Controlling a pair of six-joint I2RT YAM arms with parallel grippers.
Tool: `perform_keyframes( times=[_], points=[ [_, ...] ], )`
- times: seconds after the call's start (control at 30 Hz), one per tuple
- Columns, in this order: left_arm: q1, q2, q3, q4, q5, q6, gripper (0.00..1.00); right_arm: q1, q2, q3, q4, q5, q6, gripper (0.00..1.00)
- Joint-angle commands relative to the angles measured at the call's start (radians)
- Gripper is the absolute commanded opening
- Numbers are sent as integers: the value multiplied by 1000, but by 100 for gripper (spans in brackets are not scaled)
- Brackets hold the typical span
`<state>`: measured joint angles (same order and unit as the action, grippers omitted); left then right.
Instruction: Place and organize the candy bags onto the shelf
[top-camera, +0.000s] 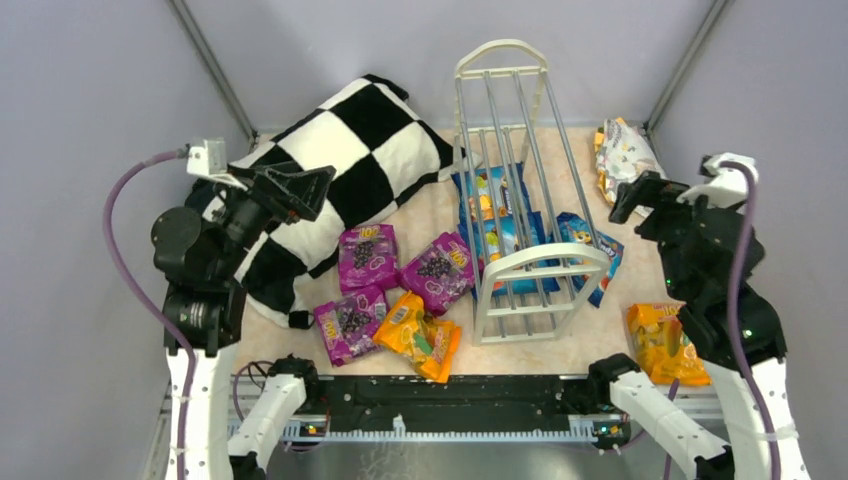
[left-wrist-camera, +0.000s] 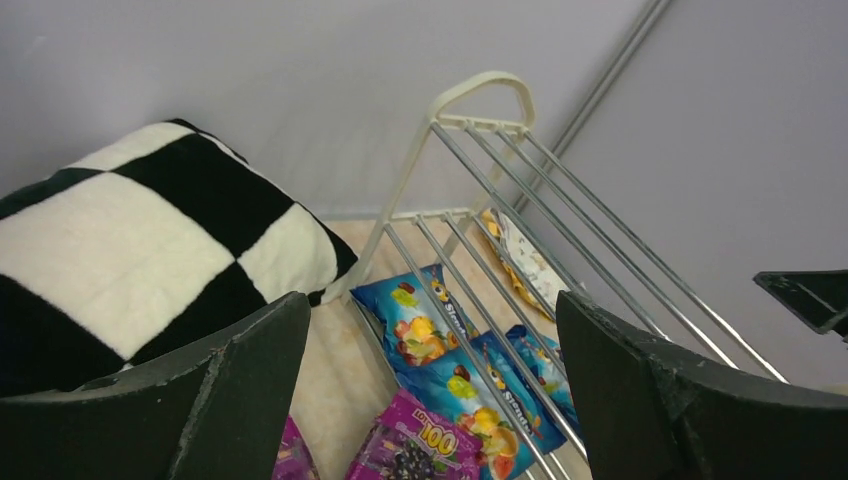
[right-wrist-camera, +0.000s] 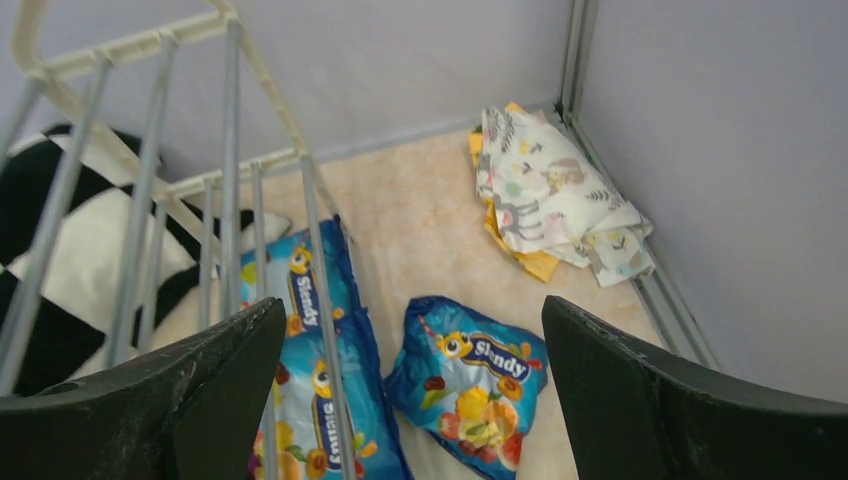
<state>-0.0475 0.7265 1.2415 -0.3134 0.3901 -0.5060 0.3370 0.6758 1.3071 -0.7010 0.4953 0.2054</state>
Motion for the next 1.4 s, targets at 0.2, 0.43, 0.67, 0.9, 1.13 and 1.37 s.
perform_keyframes(
  times=[0.2, 0.43, 0.67, 0.9, 1.13, 1.37],
  points=[
    [5, 119, -11, 73, 141, 47, 99, -4, 121, -64, 69, 112, -32, 99],
    [5, 209, -60, 143, 226, 30, 99, -164, 345, 87, 24, -53, 36, 99],
    [4, 281, -82, 142, 214, 69, 99, -464, 470, 92, 65, -457, 164, 99],
    [-68, 326, -131, 135, 153, 163, 99, -653, 576, 55, 110, -638, 197, 99],
    [-307, 303, -186, 108, -150, 352, 99, -724, 623, -95, 156, -706, 204, 99],
    [-337, 290, -254, 130, -271, 365, 99, -756, 686, -283, 260, -767, 242, 99]
  ],
)
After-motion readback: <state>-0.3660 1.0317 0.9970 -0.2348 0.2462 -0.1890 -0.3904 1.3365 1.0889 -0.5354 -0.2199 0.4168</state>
